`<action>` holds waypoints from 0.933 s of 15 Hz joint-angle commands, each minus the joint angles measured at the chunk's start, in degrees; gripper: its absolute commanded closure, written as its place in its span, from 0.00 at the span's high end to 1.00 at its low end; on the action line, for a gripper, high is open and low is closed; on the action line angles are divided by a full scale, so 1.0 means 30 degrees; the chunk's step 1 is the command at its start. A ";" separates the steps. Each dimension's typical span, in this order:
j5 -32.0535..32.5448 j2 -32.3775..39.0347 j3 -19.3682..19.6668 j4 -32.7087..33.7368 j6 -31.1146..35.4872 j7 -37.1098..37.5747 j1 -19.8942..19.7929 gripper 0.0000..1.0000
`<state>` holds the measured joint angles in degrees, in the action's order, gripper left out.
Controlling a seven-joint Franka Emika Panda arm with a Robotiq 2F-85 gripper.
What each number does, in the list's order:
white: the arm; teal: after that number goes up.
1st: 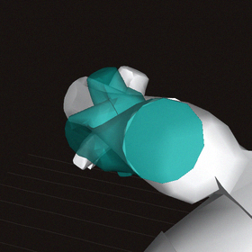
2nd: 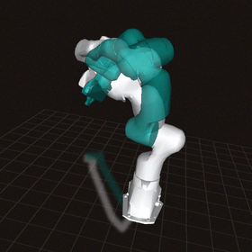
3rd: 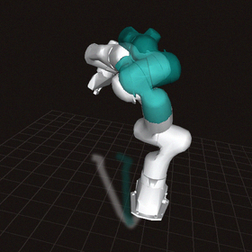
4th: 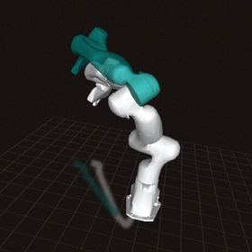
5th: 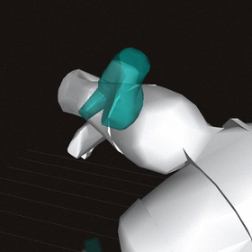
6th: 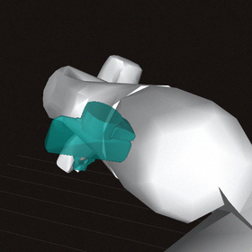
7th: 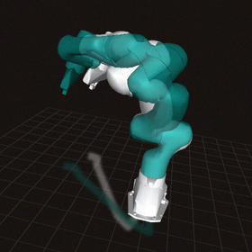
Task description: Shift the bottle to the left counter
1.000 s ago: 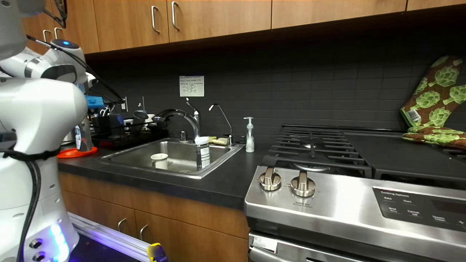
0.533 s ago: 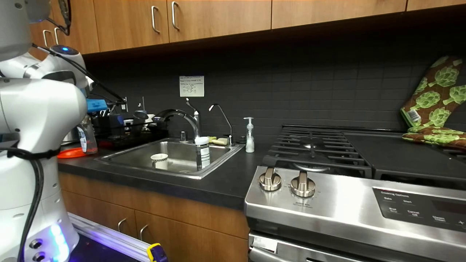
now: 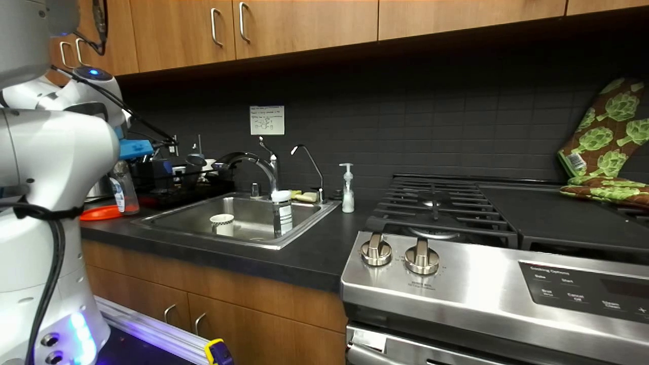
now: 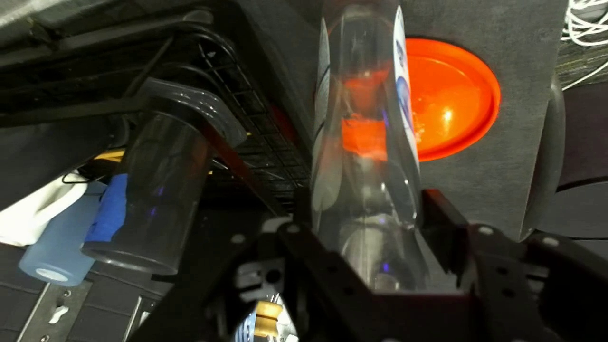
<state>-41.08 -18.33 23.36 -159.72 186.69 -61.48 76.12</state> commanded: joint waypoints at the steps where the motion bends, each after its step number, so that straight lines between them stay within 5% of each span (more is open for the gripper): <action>1: 0.0132 -0.0217 0.1651 0.0012 0.0831 -0.0647 0.1444 0.33; 14: 0.2076 0.0274 0.7562 0.0653 0.1374 -0.0706 0.6188 0.33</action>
<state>-36.00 -18.21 41.74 -158.79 188.90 -62.70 90.68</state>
